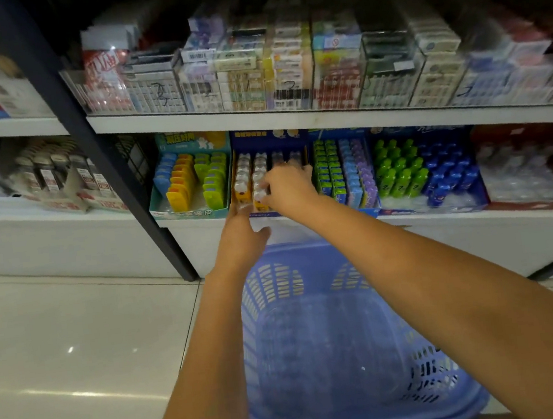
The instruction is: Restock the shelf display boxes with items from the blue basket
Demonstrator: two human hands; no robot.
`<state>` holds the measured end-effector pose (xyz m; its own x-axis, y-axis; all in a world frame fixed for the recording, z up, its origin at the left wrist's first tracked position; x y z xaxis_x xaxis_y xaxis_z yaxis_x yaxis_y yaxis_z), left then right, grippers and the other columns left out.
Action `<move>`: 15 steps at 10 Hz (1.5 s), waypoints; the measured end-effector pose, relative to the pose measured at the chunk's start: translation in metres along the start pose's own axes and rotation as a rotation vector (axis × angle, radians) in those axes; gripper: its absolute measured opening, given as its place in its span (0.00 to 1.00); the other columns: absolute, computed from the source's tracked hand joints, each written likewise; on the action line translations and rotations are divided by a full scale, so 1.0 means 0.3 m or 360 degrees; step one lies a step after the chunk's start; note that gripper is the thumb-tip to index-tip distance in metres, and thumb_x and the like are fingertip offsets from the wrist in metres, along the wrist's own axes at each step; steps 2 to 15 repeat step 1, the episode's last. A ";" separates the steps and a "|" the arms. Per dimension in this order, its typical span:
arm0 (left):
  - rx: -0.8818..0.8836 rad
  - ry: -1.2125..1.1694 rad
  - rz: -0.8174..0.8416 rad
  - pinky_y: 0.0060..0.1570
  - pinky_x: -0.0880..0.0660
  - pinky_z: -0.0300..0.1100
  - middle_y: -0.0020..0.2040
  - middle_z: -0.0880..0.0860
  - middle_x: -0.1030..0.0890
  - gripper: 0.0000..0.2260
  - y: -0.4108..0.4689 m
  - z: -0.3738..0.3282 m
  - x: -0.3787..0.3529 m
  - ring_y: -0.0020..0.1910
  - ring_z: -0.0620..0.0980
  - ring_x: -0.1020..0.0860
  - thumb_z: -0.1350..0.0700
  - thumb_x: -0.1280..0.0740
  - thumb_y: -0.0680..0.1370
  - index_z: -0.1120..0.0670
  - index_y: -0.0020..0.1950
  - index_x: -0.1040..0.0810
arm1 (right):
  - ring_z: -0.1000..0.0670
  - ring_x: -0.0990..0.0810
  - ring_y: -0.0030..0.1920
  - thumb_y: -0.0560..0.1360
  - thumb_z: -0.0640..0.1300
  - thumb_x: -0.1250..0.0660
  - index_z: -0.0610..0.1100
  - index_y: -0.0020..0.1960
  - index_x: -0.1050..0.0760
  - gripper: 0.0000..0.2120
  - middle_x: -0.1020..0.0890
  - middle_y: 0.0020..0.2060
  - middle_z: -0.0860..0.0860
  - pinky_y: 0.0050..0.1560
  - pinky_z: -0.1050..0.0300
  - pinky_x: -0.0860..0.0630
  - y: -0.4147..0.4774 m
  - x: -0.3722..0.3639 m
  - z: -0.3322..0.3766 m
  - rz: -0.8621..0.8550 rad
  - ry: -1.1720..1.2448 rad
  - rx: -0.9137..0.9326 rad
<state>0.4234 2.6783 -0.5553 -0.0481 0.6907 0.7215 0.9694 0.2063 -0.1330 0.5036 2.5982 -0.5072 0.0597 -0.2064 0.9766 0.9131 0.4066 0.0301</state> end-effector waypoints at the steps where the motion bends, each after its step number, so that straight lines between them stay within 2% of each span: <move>1: -0.0113 -0.0279 -0.0011 0.56 0.30 0.40 0.66 0.54 0.24 0.19 -0.022 -0.071 0.088 0.62 0.51 0.25 0.54 0.33 0.78 0.56 0.68 0.27 | 0.56 0.23 0.47 0.74 0.46 0.31 0.46 0.58 0.20 0.13 0.19 0.52 0.48 0.50 0.62 0.28 -0.110 0.092 -0.040 -0.0025 0.0607 0.0169; 15: -0.0113 -0.0279 -0.0011 0.56 0.30 0.40 0.66 0.54 0.24 0.19 -0.022 -0.071 0.088 0.62 0.51 0.25 0.54 0.33 0.78 0.56 0.68 0.27 | 0.56 0.23 0.47 0.74 0.46 0.31 0.46 0.58 0.20 0.13 0.19 0.52 0.48 0.50 0.62 0.28 -0.110 0.092 -0.040 -0.0025 0.0607 0.0169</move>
Point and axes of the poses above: each hand's wrist, its own y-axis towards the middle knuckle, its own x-axis out of the back of the hand, z = x × y, the point moved 7 cm from there along y, towards the middle knuckle
